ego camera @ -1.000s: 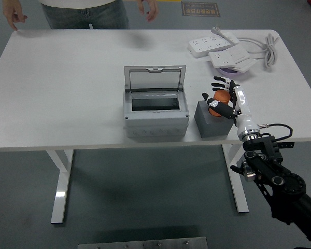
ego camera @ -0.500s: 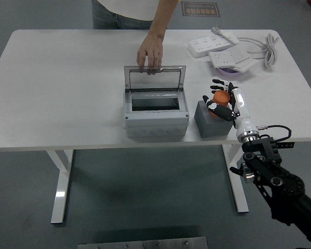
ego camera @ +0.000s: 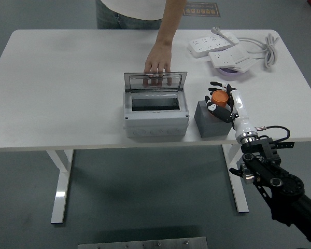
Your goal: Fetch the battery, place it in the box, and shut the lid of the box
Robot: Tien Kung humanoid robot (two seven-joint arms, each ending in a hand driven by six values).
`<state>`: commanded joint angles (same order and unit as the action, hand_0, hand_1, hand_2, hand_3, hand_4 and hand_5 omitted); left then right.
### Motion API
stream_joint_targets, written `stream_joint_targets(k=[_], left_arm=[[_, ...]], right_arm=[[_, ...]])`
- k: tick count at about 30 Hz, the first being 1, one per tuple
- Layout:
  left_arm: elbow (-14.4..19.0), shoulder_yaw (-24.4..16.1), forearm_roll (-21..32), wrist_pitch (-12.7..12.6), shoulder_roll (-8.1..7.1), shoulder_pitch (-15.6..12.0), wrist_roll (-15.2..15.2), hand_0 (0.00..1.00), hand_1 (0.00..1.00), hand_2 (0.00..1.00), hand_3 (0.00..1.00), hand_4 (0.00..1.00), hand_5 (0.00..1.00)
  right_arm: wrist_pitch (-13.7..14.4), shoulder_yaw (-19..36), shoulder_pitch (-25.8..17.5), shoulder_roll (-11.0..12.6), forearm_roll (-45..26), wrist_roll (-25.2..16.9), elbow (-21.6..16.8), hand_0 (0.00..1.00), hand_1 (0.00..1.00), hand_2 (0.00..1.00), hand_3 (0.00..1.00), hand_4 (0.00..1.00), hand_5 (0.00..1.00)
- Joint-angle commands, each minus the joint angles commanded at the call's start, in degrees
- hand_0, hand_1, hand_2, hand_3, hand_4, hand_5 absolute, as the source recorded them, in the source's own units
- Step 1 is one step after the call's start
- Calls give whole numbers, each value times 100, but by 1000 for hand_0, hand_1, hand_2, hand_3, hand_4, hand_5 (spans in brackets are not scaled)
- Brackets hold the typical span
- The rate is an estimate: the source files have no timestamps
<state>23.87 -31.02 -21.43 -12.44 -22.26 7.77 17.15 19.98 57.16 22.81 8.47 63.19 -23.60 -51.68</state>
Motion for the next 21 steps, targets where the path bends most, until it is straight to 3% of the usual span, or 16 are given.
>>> stream_joint_targets(k=[14, 15, 20, 21], left_arm=[[-6, 57, 55, -24, 8, 21, -70, 650, 723, 667, 639, 721, 383], [-6, 58, 53, -26, 10, 22, -73, 649, 723, 668, 639, 720, 383], [-5, 72, 67, -35, 17, 26, -91, 649, 723, 668, 639, 720, 383], [-4, 73, 68, -38, 17, 27, -93, 649, 724, 669, 639, 720, 382]], right_arm=[[3, -35, 12, 8, -23, 30, 7, 645, 676, 659, 709, 666, 2], [3, -33, 13, 8, -24, 35, 5, 562, 582, 558, 643, 638, 2], [11, -33, 12, 10, -42, 51, 1, 562, 582, 558, 643, 638, 2], [14, -34, 12, 10, -46, 52, 1, 514, 505, 487, 546, 554, 98]])
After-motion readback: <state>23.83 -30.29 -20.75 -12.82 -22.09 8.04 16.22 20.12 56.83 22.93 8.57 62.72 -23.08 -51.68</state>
